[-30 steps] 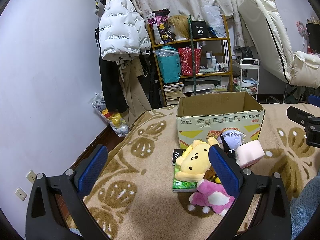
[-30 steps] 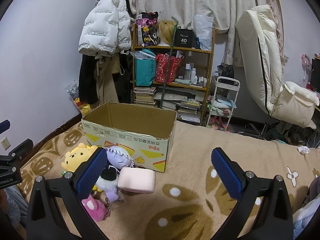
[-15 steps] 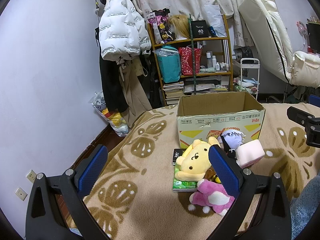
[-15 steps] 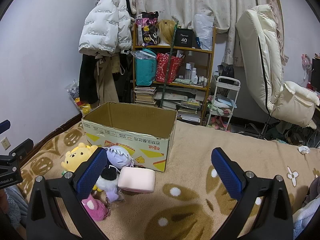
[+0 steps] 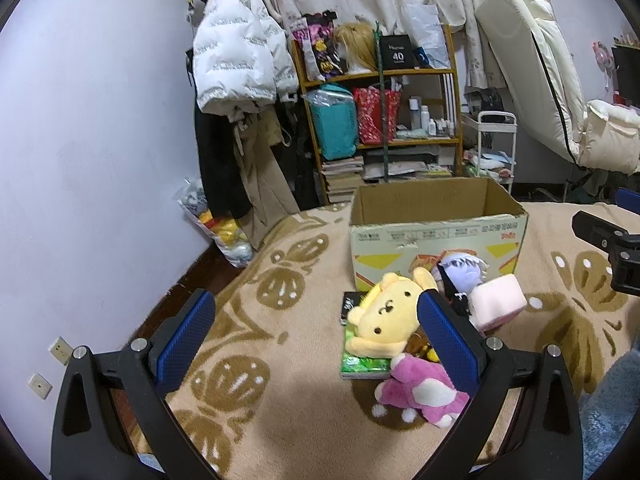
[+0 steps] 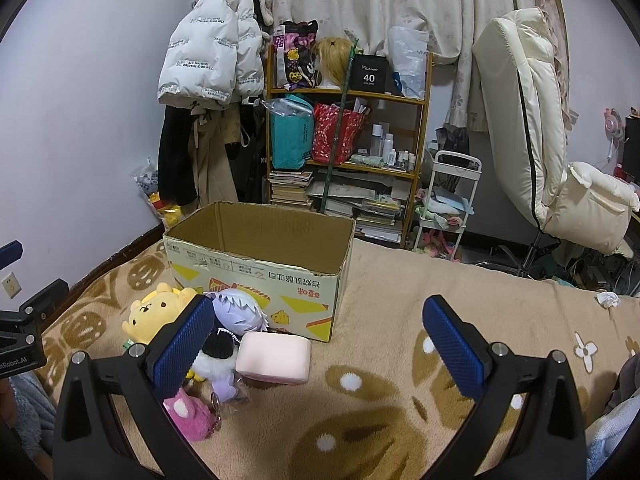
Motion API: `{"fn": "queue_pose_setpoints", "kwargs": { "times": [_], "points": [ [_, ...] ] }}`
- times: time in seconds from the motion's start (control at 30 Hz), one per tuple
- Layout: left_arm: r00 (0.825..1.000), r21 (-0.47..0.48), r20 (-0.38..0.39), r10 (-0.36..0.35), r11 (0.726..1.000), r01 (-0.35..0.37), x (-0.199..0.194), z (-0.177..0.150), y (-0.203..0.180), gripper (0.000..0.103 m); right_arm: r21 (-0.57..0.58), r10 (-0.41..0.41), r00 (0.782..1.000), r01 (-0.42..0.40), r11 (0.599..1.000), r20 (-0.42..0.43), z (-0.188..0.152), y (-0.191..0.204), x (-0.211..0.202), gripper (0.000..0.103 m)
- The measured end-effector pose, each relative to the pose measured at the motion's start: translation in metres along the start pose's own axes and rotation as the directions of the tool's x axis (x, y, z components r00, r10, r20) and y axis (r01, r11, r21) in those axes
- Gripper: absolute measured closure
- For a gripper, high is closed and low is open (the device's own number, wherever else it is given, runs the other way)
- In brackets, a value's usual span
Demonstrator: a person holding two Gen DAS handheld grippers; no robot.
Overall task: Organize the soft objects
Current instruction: 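Move the left tool to the pink plush while the right tool approaches the pale pink block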
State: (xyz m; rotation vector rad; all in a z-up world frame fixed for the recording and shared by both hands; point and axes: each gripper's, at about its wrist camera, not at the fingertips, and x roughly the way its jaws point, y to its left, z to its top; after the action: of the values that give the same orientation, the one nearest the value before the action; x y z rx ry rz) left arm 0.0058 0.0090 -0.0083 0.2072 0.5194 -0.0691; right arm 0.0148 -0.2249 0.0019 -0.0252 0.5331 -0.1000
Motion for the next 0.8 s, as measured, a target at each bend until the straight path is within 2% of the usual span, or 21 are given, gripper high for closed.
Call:
{"fn": "queue_pose_setpoints", "kwargs": {
  "times": [0.2,0.3,0.5,0.63,0.8],
  "points": [
    [1.0,0.028,-0.025,-0.018,0.999,0.019,0.005,-0.003,-0.01,0.003,-0.002,0.003,1.0,-0.004,1.0,-0.023,-0.002,0.002,0.006,0.0],
    [0.996,0.03,-0.071,-0.055,0.998,0.057,0.01,-0.003,-0.016,0.003,-0.002,0.022,0.998,-0.022,1.0,-0.051,-0.001,0.002,0.012,0.0],
    [0.989,0.041,-0.132,-0.063,0.997,0.069,0.021,-0.004,-0.028,0.003,0.004,0.077,0.989,-0.077,0.997,-0.124,-0.001,0.004,0.029,0.0],
    [0.976,0.001,-0.2,-0.091,0.996,0.093,0.037,-0.003,-0.027,0.003,0.023,0.095,0.983,-0.092,0.995,-0.157,0.0,0.0,0.038,0.0],
    [0.949,-0.084,-0.285,-0.132,0.99,0.112,0.062,-0.005,-0.023,0.003,0.069,0.115,0.973,-0.103,0.992,-0.199,0.0,-0.008,0.051,0.0]
  ]
}}
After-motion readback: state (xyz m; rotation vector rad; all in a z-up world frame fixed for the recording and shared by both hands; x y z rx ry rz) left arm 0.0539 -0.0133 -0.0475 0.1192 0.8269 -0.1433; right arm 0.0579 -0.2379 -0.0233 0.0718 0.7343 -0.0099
